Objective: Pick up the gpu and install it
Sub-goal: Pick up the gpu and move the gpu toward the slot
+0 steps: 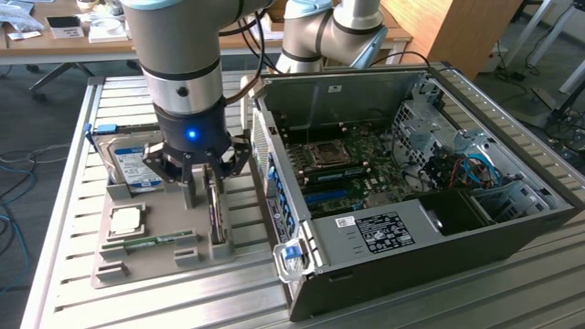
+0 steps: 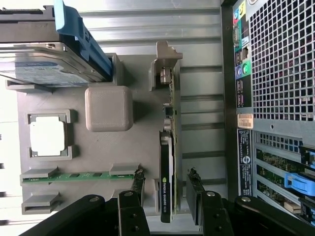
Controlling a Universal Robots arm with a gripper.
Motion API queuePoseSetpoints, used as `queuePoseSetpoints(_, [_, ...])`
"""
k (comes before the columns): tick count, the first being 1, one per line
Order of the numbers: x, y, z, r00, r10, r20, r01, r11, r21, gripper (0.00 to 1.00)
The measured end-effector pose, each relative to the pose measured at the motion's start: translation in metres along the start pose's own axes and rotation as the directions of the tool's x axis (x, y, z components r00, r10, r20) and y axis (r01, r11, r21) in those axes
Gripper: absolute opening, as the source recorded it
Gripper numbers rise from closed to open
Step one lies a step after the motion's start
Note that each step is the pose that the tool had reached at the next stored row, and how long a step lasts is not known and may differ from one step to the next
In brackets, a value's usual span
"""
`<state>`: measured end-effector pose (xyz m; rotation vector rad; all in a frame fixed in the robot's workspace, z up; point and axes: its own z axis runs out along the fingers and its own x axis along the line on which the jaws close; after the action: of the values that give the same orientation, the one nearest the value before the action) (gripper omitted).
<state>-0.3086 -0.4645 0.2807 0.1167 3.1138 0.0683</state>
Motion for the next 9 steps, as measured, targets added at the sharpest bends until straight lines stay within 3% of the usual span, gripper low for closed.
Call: queuePoseSetpoints(9, [0.0, -0.0001, 0.0032, 1.0, 0.0, 0.0003, 0.0, 1.0, -0.0003, 0.47])
